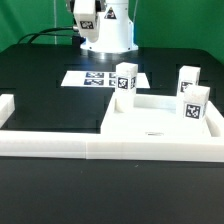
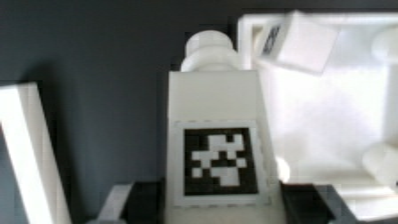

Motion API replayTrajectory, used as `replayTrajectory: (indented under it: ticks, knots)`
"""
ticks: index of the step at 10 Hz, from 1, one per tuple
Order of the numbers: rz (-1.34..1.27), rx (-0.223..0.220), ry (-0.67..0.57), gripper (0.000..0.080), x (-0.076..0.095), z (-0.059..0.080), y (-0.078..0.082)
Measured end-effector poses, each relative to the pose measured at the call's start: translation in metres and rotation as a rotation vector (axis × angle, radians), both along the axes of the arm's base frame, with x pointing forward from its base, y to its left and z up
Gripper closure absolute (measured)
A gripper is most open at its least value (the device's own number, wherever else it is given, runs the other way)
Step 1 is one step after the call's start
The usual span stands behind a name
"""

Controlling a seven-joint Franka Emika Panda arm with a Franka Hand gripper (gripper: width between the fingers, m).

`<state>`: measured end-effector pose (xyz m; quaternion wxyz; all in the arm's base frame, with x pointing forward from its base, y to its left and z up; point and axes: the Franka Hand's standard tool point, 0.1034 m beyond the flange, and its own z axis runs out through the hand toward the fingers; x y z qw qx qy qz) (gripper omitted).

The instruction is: Assemble square table

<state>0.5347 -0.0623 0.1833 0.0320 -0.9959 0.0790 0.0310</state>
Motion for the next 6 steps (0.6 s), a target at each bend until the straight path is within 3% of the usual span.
replayTrajectory:
  ticks: [3,4,5,6]
  knots:
    - [-0.016,-0.033,-0.213,0.0509,0.006,-0.003,-0.001]
    - [-0.041,-0.009,-0.285,0.0509,-0.003,-0.015,0.006]
    - [-0.065,0.027,-0.306,0.0509,-0.003,-0.017,0.021]
    - [-0.024,0.033,-0.379,0.0509,0.006,-0.012,0.024]
